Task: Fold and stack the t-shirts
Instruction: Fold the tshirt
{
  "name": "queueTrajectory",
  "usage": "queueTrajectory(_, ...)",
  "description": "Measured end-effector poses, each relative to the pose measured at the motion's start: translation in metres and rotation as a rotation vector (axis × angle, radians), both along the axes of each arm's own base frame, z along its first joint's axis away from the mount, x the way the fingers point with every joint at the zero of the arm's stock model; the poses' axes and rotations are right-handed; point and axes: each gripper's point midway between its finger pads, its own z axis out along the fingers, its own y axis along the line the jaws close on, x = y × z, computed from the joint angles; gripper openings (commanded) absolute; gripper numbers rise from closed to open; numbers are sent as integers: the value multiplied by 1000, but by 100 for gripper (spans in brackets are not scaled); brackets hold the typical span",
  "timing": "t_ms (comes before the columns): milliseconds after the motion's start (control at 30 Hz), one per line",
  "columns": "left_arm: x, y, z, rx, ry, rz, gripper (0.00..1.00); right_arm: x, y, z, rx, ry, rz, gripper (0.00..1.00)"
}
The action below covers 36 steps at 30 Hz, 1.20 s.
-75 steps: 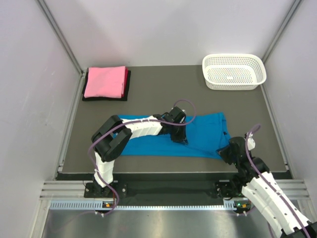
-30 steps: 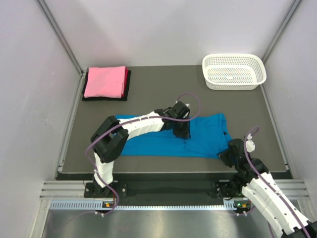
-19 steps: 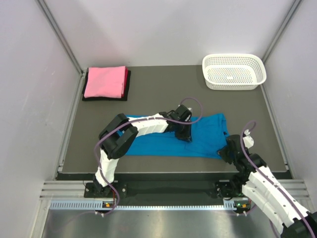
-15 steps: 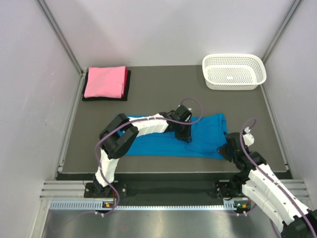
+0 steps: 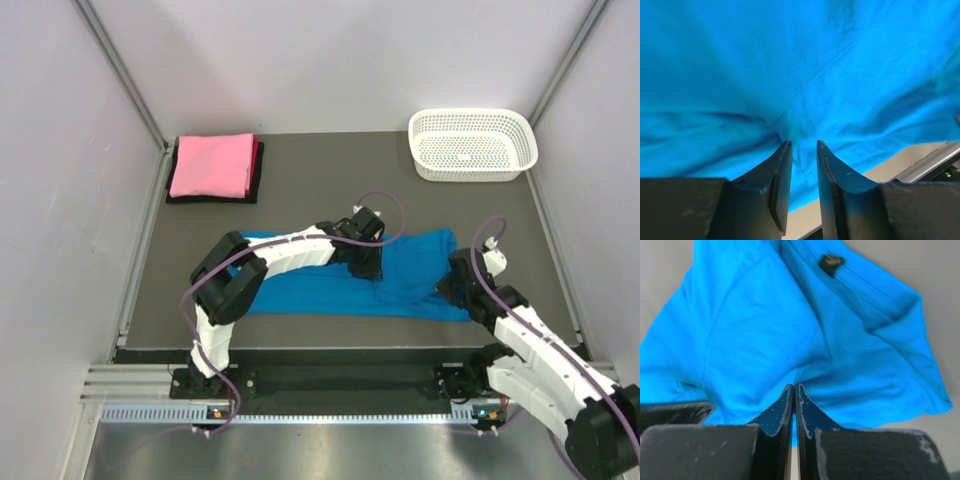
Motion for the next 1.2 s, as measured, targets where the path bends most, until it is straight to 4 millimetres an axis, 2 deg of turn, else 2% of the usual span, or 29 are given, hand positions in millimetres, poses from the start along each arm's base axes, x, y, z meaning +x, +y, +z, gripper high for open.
queueTrajectory(133, 4, 5, 22, -11, -35, 19, 32, 10, 4, 0, -14, 12, 10, 0)
queueTrajectory(300, 1, 8, 46, -54, -68, 18, 39, 18, 5, -2, -32, 34, 13, 0)
queueTrajectory(400, -9, 16, 41, -59, -48, 4, 39, 24, 5, -4, -40, 44, 11, 0)
queueTrajectory(567, -29, 25, 19, -46, 20, -27, 34, 27, 3, -11, -52, 72, 1, 0)
queueTrajectory(767, -36, 24, 13, -69, 46, -36, 10, 29, -1, -13, -55, 77, -14, 0)
queueTrajectory(900, -40, 26, 7, -68, 65, -34, 5, 31, -1, -13, -53, 73, -17, 0)
queueTrajectory(1200, -44, 25, -6, -49, 94, -25, 2, 34, -3, -18, -56, 83, -27, 0)
